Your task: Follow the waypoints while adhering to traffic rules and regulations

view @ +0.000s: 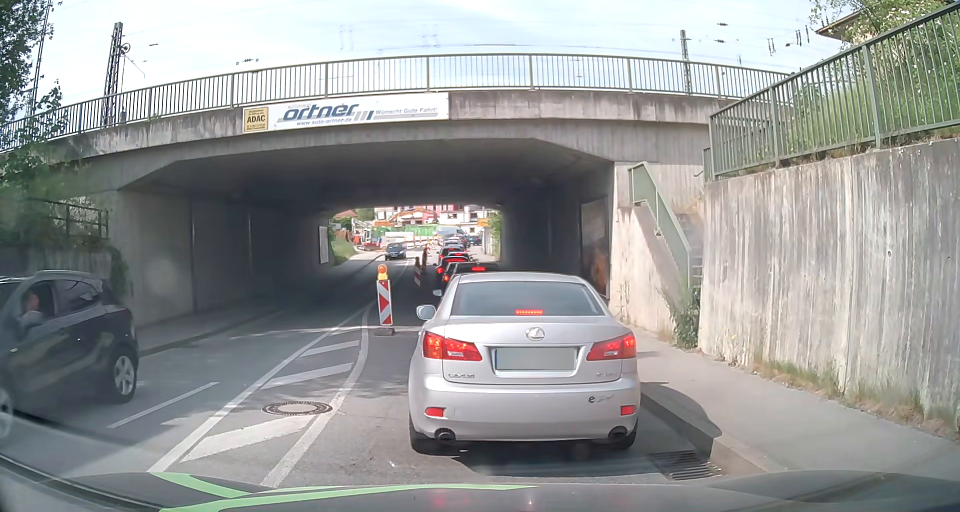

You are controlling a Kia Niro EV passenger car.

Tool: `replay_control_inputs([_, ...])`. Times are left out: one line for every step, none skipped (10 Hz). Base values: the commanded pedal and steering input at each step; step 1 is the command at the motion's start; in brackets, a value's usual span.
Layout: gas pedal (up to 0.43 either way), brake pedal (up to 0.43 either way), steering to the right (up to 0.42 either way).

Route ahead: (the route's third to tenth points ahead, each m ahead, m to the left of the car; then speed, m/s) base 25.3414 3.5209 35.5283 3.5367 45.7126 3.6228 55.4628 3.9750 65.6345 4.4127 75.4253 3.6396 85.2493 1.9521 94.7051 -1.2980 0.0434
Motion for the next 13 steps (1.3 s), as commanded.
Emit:
replay_control_inputs([0.000,0.293,-0.005])
replay_control_inputs([0.000,0.293,-0.005])
replay_control_inputs([0.000,0.287,-0.005])
replay_control_inputs([0.000,0.293,-0.005])
replay_control_inputs([0.000,0.293,-0.005])
replay_control_inputs([0.000,0.293,-0.005])
replay_control_inputs([0.000,0.293,-0.005])
replay_control_inputs([0.000,0.293,-0.005])
replay_control_inputs([0.000,0.293,-0.005])
replay_control_inputs([0.000,0.293,-0.005])
replay_control_inputs([0.000,0.299,-0.005])
replay_control_inputs([0.000,0.299,-0.005])
replay_control_inputs([0.000,0.299,-0.005])
